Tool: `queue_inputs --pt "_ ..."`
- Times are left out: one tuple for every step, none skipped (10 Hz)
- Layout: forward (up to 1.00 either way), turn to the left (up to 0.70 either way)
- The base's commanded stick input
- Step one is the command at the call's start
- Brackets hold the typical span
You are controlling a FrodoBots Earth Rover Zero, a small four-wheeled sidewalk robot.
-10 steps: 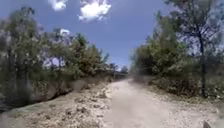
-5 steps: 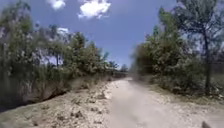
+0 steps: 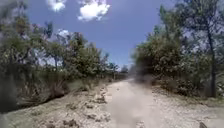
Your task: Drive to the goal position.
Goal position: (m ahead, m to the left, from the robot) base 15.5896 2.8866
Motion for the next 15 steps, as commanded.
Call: queue_inputs --pt "0.45 0.0" --pt "0.45 0.0" --pt "0.45 0.0" --pt "0.45 0.0" --pt "0.45 0.0" --pt "0.45 0.0" --pt "0.45 0.0" --pt "0.45 0.0" --pt "0.45 0.0" --pt "0.45 0.0" --pt "0.45 0.0" --pt "0.45 0.0" --pt "0.45 0.0" --pt "0.45 0.0" --pt "0.45 0.0"
